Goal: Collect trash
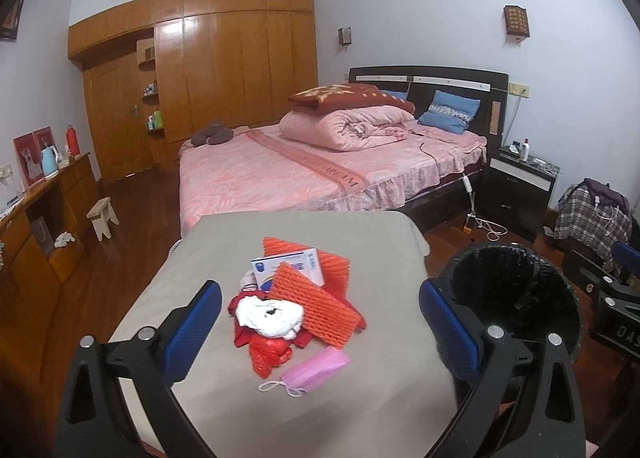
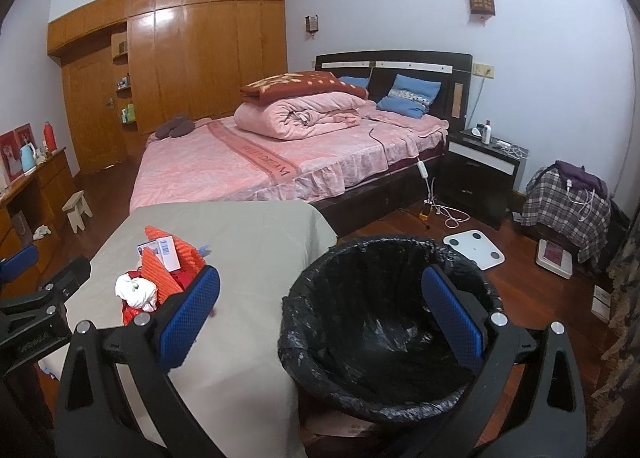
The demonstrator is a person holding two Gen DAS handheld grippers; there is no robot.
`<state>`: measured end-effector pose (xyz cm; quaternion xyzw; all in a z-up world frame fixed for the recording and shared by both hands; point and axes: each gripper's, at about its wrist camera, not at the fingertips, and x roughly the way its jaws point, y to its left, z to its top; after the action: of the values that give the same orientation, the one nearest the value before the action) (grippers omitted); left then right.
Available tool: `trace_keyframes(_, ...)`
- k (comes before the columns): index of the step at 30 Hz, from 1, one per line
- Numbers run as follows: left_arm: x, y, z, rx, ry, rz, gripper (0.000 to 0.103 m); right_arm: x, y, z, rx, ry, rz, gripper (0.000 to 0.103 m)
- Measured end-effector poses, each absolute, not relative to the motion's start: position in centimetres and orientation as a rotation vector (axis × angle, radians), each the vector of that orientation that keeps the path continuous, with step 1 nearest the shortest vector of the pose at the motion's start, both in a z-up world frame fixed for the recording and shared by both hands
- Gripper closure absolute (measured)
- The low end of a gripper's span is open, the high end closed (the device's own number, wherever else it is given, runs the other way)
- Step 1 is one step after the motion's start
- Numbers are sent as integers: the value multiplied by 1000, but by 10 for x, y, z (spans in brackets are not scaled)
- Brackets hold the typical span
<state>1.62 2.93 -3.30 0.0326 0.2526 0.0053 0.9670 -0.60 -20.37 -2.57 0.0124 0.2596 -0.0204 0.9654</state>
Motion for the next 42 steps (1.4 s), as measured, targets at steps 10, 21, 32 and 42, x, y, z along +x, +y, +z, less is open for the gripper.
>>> trace_keyframes(10, 40, 88, -66, 81, 548, 126, 6, 37, -165, -56, 9, 539, 61, 5)
trace_keyframes(21, 73, 132, -103, 46, 579, 168, 9, 104, -99, -114, -13, 637, 258, 25)
trace_keyframes(32, 98, 149, -128, 13, 617, 177, 15, 130, -53, -155, -75, 758, 399, 58)
trace_keyframes(42, 109, 137, -140, -2, 653, 88, 34, 126, -54, -157, -49, 784, 470, 91)
